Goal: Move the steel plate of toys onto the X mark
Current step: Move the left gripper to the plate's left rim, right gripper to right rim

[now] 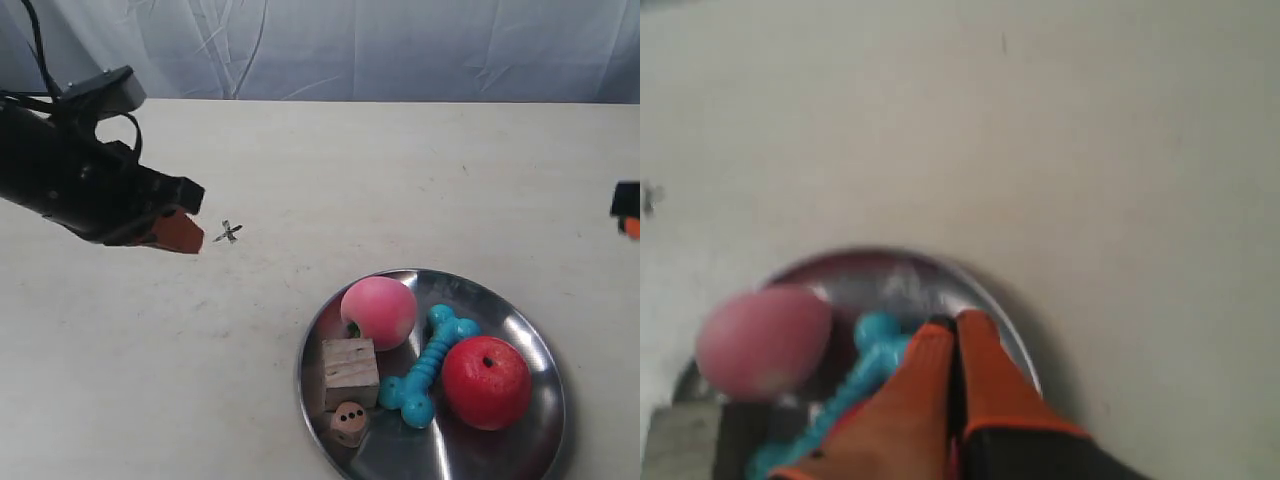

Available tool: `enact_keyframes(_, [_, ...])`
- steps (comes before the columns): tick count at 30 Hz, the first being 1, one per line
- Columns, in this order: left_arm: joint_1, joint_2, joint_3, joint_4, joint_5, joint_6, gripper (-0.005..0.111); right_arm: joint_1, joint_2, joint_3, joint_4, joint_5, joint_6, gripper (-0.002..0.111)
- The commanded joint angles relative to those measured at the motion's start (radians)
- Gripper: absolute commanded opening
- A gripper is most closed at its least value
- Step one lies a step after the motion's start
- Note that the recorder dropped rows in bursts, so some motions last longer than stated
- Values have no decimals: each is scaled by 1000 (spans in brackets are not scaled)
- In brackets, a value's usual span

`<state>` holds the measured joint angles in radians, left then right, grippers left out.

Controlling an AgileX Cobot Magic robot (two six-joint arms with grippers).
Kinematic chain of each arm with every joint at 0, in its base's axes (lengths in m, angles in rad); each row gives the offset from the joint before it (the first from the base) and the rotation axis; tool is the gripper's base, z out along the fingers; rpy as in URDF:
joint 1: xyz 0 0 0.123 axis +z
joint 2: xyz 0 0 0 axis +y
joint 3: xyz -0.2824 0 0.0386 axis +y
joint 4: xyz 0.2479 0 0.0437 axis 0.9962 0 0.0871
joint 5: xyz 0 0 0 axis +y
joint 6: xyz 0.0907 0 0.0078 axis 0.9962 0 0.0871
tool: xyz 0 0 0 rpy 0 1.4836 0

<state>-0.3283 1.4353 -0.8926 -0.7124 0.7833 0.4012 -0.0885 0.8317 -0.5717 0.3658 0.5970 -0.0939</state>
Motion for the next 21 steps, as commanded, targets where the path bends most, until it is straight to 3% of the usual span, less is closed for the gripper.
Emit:
enact_keyframes(1, [-4,49,1,-168,61,109,0,-4,225,-12,-27,151,9,0])
enact_keyframes(7, [-4,55,8,-222,53,190,0,-22,433,-12,52,166,-67,0])
enact_keyframes(11, [-2,55,8,-222,50,174,0,-256,514,-66,266,282,-308,0])
enact_keyframes(13, [-2,75,32,-267,23,174,0,-409,604,-172,323,455,-407,0])
enact_keyframes(16, [21,168,94,-330,-28,176,0,-435,700,-203,313,509,-449,0])
enact_keyframes(18, [77,257,139,-445,7,219,0,-426,731,-203,317,534,-518,0])
enact_keyframes(19, [128,305,165,-581,82,311,0,-421,731,-203,318,516,-525,0])
enact_keyframes(21, [168,353,193,-742,197,440,0,-421,729,-201,313,502,-525,0])
